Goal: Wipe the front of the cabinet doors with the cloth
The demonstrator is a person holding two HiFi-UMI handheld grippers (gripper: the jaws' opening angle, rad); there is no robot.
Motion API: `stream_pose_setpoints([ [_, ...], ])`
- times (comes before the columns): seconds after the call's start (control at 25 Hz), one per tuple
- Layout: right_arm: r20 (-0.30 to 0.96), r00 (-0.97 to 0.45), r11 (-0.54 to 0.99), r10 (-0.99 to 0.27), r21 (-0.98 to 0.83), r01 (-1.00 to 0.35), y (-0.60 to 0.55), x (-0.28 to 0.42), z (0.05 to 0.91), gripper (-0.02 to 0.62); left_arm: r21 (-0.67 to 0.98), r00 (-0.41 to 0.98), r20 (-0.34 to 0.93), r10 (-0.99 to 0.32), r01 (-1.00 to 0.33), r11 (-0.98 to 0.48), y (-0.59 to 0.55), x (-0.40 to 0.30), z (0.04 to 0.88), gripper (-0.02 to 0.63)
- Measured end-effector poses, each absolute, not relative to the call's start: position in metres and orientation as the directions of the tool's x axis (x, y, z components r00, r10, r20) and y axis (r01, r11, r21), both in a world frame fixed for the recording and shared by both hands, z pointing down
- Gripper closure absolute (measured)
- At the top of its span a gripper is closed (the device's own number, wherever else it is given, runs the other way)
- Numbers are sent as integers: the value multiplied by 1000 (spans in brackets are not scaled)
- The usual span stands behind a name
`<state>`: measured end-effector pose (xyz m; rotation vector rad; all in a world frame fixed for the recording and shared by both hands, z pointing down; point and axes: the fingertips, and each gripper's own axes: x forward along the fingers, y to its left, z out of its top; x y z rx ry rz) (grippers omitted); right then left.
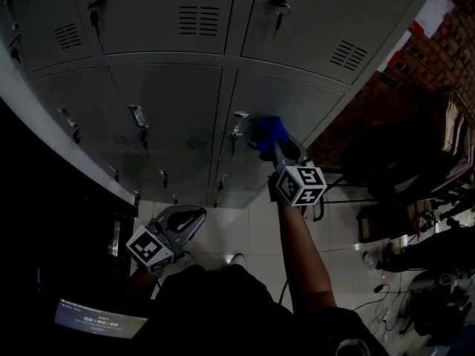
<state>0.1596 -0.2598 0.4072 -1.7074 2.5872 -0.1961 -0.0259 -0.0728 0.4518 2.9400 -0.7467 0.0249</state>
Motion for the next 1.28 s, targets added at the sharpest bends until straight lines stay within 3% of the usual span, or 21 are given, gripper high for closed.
stream_pose_setpoints([
  [0.28, 94, -521, 512, -848, -108, -852, -277, 71, 437, 526, 113, 853, 59, -519, -523, -845, -70, -49, 454, 603],
  [0.64, 162, -503, 499, -849, -68, -864, -296, 64, 459, 526, 128, 834, 66, -548, -552, -824, -66, -72, 459, 603],
  [1.28, 208, -223, 214, -952, -65, -975, -283, 241, 473, 526, 128, 886, 54, -460, -463, -877, -71, -21, 456, 603],
])
